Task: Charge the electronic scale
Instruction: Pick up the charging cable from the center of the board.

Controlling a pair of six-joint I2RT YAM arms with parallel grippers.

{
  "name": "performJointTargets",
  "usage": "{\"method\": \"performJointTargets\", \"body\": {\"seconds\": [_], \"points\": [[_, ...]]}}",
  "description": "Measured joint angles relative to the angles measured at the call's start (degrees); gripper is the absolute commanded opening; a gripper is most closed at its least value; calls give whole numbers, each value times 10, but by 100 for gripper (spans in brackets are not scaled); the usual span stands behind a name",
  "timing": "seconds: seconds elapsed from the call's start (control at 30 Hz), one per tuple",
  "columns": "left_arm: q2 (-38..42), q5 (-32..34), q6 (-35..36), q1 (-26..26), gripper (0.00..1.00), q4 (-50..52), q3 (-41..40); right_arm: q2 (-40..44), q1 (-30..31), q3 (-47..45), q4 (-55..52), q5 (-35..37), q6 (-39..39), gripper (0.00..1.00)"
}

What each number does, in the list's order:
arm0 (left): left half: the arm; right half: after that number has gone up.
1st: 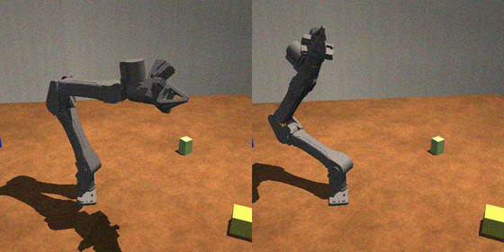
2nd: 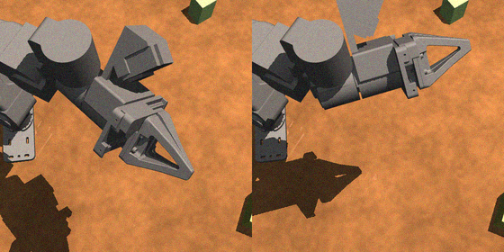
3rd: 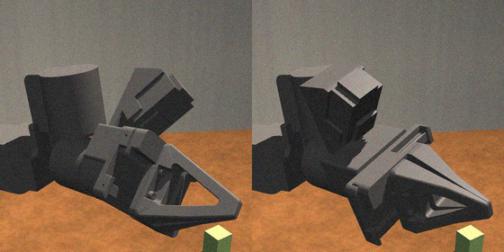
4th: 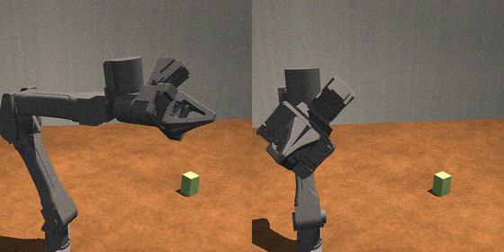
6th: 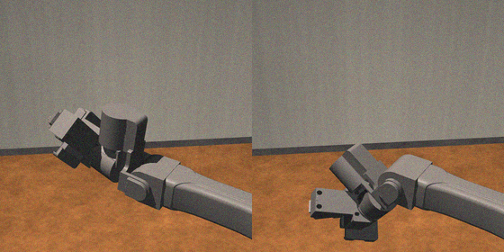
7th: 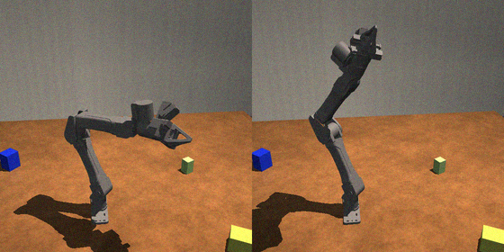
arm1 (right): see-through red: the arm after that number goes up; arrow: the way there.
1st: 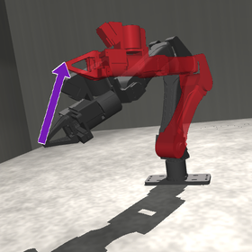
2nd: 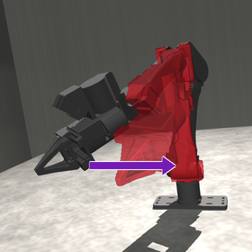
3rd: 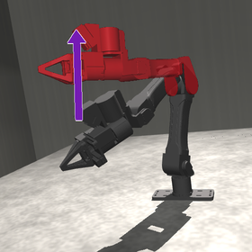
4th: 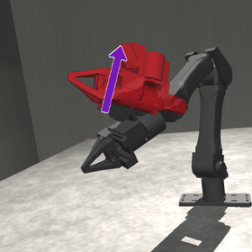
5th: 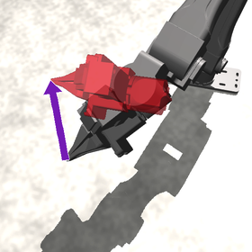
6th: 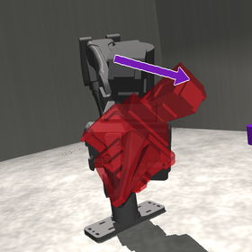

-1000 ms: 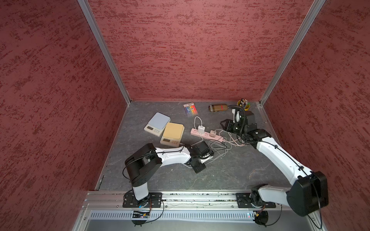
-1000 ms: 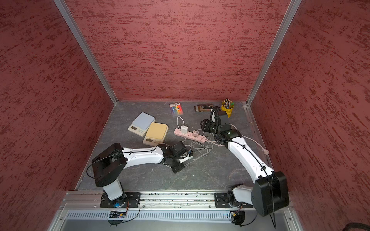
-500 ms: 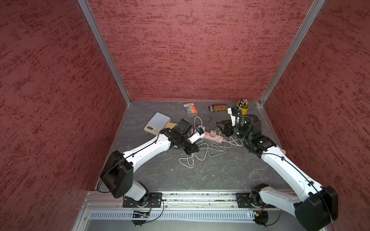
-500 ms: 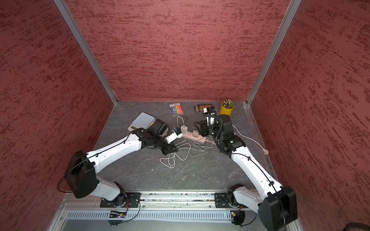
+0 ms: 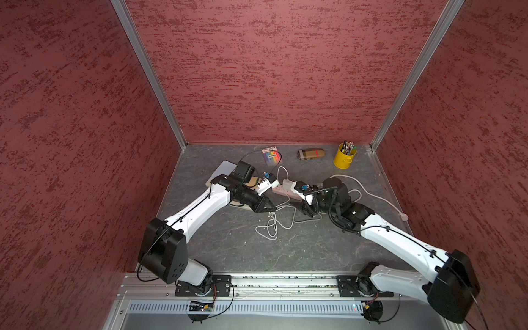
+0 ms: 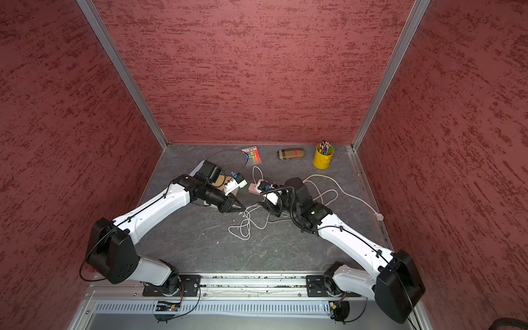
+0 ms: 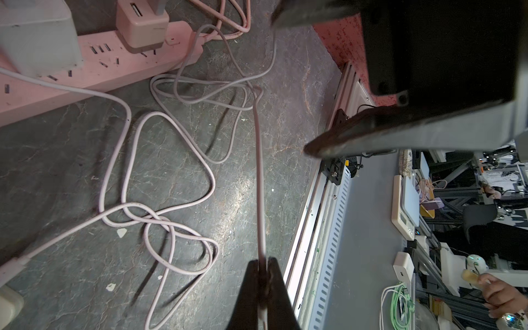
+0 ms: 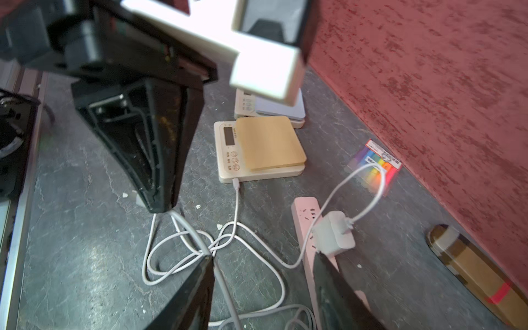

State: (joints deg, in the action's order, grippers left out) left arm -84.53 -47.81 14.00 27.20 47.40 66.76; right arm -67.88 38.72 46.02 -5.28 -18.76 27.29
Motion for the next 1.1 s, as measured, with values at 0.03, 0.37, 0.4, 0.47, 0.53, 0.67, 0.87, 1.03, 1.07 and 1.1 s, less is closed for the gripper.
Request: {"method": "performJointTargets", "body": {"seconds": [0.03, 0.37, 0.4, 0.47, 0.53, 0.67, 0.87, 1.03, 1.07, 1.1], "points": [[0, -5, 0, -2, 0, 5, 3, -7, 9, 0, -1, 2, 15, 58], [-13, -37, 20, -21, 0, 37, 26, -73, 62, 21, -10, 14, 91, 50], [-14, -40, 22, -21, 0, 41, 28, -82, 65, 27, -9, 18, 94, 43], [-16, -45, 26, -22, 0, 47, 30, -99, 71, 41, -6, 26, 97, 22], [-16, -45, 28, -22, 0, 51, 30, -113, 77, 54, -1, 38, 95, 6], [-9, -22, 24, -28, 5, 37, 26, -131, 82, 69, -7, 55, 68, 0], [74, 31, -11, -29, 52, -44, -37, -144, 83, 93, -4, 77, 0, 0], [191, 63, -106, -72, 53, -177, -127, -167, 73, 106, -3, 87, -77, 0], [210, 62, -130, -89, 52, -210, -147, -173, 69, 106, -4, 86, -96, 0], [225, 58, -156, -105, 51, -243, -164, -176, 65, 106, -4, 85, -110, 0]]}}
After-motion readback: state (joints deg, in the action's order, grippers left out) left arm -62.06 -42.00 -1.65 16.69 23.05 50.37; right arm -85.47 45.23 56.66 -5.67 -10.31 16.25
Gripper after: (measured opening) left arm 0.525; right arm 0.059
